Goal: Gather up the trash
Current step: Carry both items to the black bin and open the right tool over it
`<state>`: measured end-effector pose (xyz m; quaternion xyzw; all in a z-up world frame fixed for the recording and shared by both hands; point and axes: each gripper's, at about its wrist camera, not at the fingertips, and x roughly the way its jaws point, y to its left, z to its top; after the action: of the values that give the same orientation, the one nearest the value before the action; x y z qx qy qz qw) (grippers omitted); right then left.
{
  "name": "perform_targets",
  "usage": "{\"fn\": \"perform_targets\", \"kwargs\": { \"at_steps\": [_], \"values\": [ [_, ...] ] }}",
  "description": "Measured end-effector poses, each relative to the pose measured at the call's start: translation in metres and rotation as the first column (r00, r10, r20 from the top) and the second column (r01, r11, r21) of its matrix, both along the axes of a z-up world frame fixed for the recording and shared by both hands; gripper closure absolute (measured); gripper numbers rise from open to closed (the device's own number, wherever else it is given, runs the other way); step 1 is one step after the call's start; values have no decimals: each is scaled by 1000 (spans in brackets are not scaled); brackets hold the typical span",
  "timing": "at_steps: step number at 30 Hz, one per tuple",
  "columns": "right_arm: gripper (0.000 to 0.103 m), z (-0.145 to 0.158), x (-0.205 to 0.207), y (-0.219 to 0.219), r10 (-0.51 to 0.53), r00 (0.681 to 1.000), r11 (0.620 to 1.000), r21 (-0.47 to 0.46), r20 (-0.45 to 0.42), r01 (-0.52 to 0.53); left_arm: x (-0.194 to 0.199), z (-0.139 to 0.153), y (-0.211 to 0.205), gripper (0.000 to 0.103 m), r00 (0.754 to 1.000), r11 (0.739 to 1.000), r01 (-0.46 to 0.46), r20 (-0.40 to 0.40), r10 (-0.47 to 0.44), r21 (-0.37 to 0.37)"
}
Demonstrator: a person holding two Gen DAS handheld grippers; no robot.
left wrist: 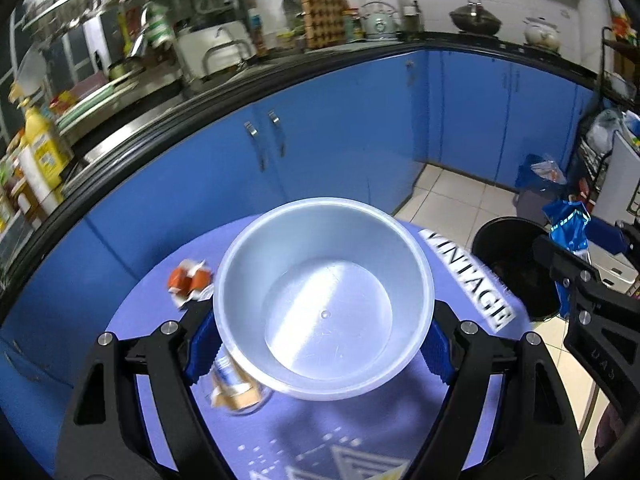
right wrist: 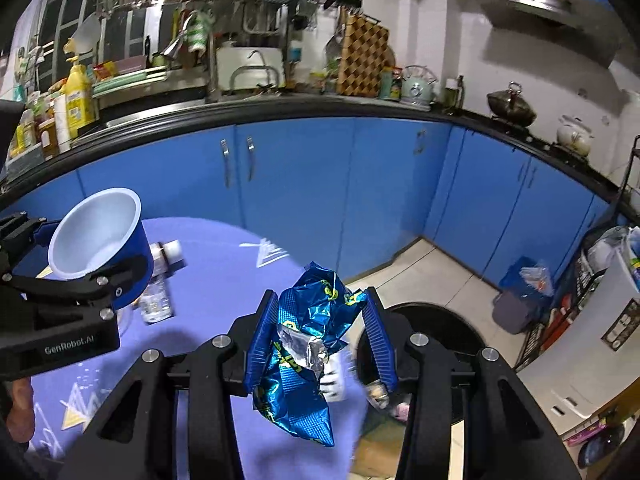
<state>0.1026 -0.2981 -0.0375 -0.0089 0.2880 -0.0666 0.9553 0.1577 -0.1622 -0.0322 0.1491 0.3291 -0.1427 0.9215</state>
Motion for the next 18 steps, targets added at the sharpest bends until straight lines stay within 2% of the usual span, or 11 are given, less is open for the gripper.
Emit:
{"fn": "perform_targets", "kwargs": {
  "at_steps": [18],
  "values": [
    [60, 6, 5, -94, -82, 995, 996, -23, 52, 84, 20, 11, -101, 24, 997, 997, 70, 19, -70, -25]
  ]
}}
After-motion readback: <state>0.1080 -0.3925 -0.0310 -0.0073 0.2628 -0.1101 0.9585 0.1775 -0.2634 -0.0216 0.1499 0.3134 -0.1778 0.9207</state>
